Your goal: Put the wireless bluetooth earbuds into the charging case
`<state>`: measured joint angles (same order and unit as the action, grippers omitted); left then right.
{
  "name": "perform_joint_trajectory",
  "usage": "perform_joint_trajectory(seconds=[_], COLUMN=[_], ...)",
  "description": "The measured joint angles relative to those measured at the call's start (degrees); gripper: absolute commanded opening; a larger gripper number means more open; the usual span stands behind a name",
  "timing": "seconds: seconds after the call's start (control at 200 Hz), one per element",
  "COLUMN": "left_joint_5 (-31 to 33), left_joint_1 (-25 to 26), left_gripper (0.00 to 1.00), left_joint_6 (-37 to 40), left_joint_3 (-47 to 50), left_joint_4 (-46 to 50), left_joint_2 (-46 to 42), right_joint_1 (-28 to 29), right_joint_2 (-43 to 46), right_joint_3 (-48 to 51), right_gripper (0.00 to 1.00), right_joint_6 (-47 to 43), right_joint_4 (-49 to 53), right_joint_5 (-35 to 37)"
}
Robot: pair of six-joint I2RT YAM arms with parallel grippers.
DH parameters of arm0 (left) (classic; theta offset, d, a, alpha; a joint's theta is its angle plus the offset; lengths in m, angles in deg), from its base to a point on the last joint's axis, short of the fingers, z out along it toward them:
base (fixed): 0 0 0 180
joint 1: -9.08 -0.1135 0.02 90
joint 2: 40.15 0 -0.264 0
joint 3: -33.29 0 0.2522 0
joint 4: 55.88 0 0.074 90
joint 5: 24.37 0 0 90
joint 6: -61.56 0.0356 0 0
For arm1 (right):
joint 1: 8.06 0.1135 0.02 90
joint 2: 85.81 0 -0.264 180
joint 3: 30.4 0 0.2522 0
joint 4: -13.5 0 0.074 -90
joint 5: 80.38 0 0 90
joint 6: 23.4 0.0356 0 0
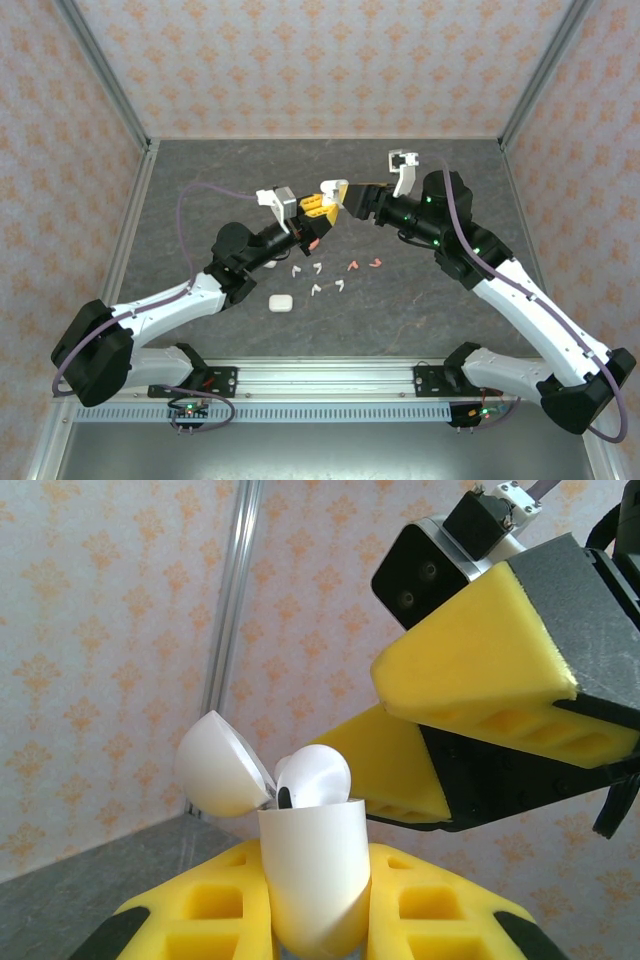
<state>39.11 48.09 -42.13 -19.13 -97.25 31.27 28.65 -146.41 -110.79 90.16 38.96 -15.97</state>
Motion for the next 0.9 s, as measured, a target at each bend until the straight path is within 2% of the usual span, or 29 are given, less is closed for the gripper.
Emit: perform_joint_trajectory(seconds=[0.901], left_joint_5=[0.0], left_joint_1=[0.0], left_gripper=[0.00], left_joint_6=[0.0], left_joint_3=[0.0], left_joint_4=[0.0], left_joint_2=[0.1], right_joint_1=[0.0], right_joint_2=[-1.0], right_joint_3=[-1.7], right_gripper=[0.60], right_joint_6=[-0.2], right_joint_4=[2.1], right_joint_5=[-2.5])
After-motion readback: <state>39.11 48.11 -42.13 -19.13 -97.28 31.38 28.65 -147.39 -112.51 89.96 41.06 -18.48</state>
